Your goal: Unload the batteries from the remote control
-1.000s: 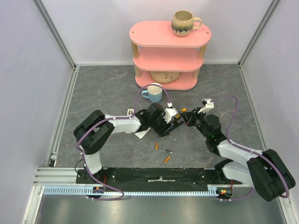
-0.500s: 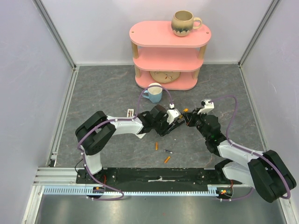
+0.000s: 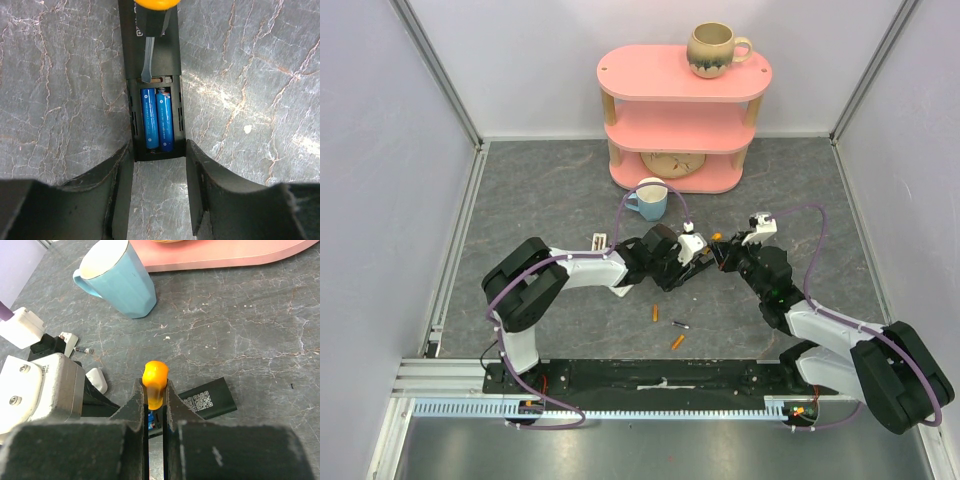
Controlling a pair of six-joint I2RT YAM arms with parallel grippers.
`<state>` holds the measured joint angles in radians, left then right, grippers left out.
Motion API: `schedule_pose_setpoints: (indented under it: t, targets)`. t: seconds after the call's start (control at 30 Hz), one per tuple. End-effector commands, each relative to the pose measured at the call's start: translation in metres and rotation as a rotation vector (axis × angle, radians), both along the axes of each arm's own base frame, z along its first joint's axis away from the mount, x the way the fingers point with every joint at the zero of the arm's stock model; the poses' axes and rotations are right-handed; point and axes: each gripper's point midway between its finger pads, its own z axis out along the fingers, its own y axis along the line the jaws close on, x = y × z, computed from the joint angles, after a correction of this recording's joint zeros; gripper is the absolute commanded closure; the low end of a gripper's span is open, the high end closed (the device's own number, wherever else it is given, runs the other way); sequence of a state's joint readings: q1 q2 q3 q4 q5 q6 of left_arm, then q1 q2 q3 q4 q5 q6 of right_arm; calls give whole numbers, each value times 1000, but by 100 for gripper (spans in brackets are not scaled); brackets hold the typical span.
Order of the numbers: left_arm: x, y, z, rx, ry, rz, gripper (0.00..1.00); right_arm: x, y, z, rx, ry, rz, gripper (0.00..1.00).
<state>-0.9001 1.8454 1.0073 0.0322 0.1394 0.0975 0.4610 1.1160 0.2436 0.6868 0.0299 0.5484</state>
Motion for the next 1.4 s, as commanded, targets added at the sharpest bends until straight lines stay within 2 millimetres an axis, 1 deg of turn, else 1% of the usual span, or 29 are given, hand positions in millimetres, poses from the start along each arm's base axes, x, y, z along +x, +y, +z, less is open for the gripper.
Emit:
schedule_pose_setpoints:
  t: [0.0, 0.03, 0.2, 0.3, 0.6, 0.63, 0.67, 0.7, 0.77, 0.97, 1.07, 1.2, 1.27, 1.3, 1.37]
  targets:
    - [-10, 29, -39, 150, 67, 43, 60, -2, 3, 4, 17, -22, 21, 100]
    - [-9, 30, -40, 153, 66, 46, 60, -3, 3, 5, 19, -23, 21, 100]
    - [-9, 31, -40, 158, 62, 49, 60, -9, -2, -7, 3, 8, 10, 100]
    - [-8, 31, -40, 158, 61, 53, 60, -11, -3, -8, 5, 11, 6, 100]
    - [-8, 33, -41, 167, 57, 60, 60, -17, 0, -20, 26, 52, 22, 100]
    - [-7, 33, -41, 167, 56, 59, 60, -17, 0, -19, 36, 53, 20, 100]
    - [-7, 33, -41, 169, 56, 60, 61, -18, -1, -23, 36, 63, 17, 100]
    - [-7, 33, -41, 168, 54, 61, 60, -21, 3, -24, 41, 71, 42, 100]
    - [-7, 32, -41, 166, 55, 59, 60, -23, 4, -26, 57, 83, 41, 100]
    - [-7, 33, -41, 170, 57, 60, 61, -24, 8, -27, 93, 98, 47, 100]
    - [-7, 33, -41, 170, 55, 61, 61, -24, 13, -25, 131, 96, 66, 100]
    - [-7, 33, -40, 169, 54, 63, 62, -26, 26, -23, 219, 103, 110, 100]
    - [-6, 35, -42, 174, 55, 66, 64, -28, 31, -22, 247, 109, 137, 100]
    - [-6, 35, -41, 174, 52, 68, 68, -27, 34, -19, 269, 105, 142, 100]
    - [-5, 35, -42, 177, 53, 69, 70, -29, 37, -17, 285, 101, 161, 100]
